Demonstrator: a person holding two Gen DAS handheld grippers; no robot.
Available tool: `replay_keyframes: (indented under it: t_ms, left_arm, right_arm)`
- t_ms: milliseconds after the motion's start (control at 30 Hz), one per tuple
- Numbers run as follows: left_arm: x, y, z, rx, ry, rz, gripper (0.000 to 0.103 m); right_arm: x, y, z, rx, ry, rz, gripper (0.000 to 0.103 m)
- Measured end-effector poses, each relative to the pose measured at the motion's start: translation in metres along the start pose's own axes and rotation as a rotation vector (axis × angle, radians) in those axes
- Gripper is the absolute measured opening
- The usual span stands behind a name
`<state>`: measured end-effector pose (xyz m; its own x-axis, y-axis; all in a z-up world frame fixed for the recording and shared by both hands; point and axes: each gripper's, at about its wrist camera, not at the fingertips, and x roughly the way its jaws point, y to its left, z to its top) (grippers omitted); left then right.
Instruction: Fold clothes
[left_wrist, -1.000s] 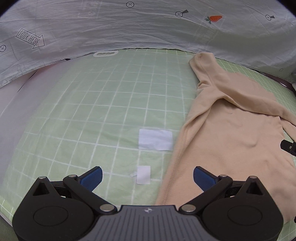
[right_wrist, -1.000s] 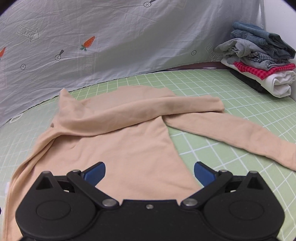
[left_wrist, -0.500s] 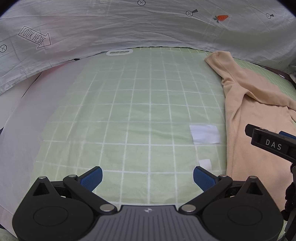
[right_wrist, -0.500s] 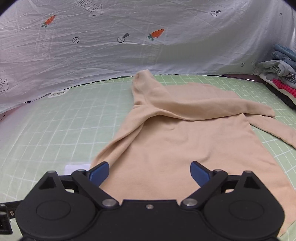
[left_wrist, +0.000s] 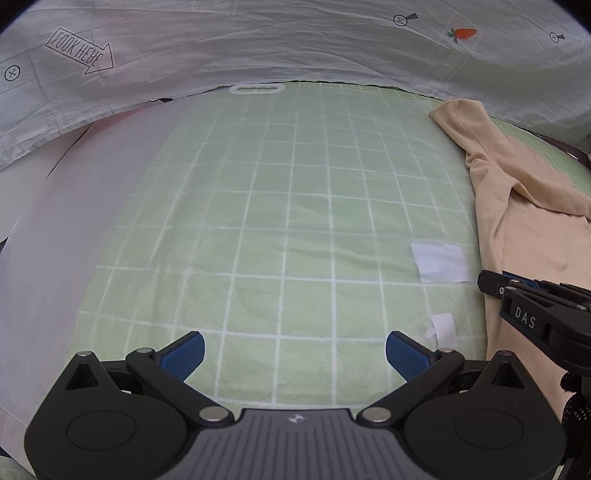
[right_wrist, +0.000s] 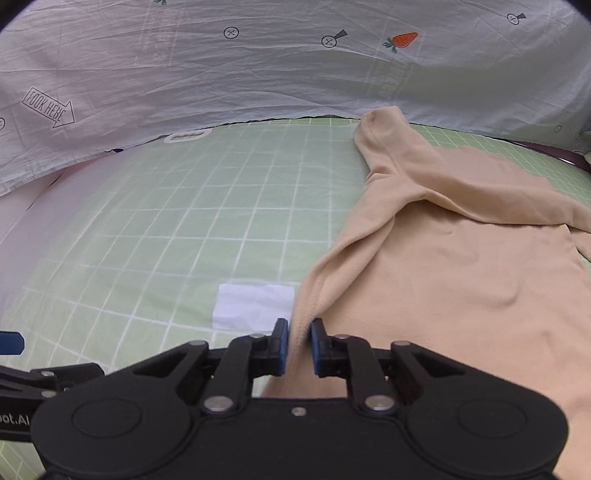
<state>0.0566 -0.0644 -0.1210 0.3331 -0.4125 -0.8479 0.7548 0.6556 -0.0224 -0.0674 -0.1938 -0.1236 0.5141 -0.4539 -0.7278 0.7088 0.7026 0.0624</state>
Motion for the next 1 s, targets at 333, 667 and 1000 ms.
replay_keyframes:
  t_ms: [333,667,1000]
  left_arm:
    - [0.007,-0.046,0.012,0.070,-0.013,-0.043,0.103]
    - [0.010,-0.124,0.012,0.149,-0.015,-0.097,0.103]
    - [0.009,-0.197,-0.009,0.167,0.016,-0.073,0.103]
  right_arm:
    - [-0.023,-0.046,0.005,0.115,-0.051,0.079,0.003]
    - [-0.041,-0.126,0.006,0.196,-0.062,0.110,0.003]
    - [-0.028,-0.193,0.010,0.169,0.017,0.167,0.004]
